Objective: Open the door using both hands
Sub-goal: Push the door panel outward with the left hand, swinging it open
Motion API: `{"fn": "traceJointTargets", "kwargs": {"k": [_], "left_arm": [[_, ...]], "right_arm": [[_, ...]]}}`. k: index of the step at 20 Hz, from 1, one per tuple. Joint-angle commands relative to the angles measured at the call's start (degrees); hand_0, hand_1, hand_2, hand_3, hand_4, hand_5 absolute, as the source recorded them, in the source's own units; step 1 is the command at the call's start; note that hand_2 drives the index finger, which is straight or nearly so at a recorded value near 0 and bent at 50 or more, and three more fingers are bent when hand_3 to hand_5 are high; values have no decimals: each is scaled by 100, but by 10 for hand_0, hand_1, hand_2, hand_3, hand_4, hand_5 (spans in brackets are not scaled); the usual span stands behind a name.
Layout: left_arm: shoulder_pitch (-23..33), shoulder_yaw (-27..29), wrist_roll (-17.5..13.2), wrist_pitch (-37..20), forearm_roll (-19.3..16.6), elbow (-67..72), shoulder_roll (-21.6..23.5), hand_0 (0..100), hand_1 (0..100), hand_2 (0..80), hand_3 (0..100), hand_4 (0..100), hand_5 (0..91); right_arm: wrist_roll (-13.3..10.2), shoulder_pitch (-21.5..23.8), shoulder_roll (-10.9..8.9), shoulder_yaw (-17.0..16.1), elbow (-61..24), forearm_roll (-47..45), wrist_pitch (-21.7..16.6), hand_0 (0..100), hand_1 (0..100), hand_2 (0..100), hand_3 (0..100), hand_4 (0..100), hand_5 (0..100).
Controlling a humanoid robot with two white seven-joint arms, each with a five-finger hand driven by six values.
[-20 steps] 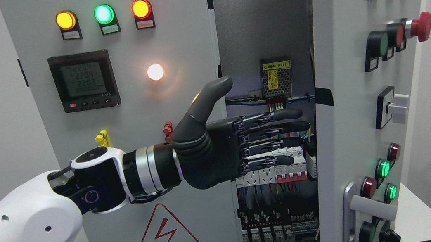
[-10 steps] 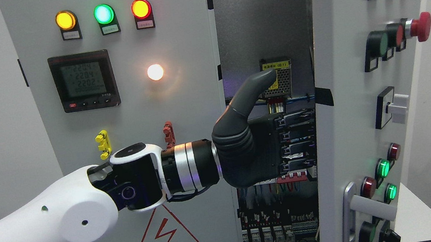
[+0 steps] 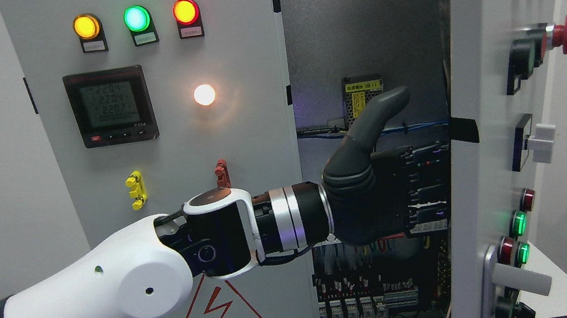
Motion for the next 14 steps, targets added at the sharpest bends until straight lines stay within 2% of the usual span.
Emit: {"fn": "traceJointTargets", "kwargs": {"k": [1,6,14], "left_arm": [[-10,72,216,-4,-12,68,-584,0,0,0,0,31,0],[-62,133,436,-4,-21,33,-786,0,0,0,0,31,0],[-212,160,436,-4,-12,6,-1041,0,0,0,0,32,0]], "right_arm": [[-2,-3,0,0,4,-141,2,0,0,0,0,0,0],[-2,-3,0,0,4,-141,2,0,0,0,0,0,0],[-2,6,0,0,4,-141,2,0,0,0,0,0,0]]}}
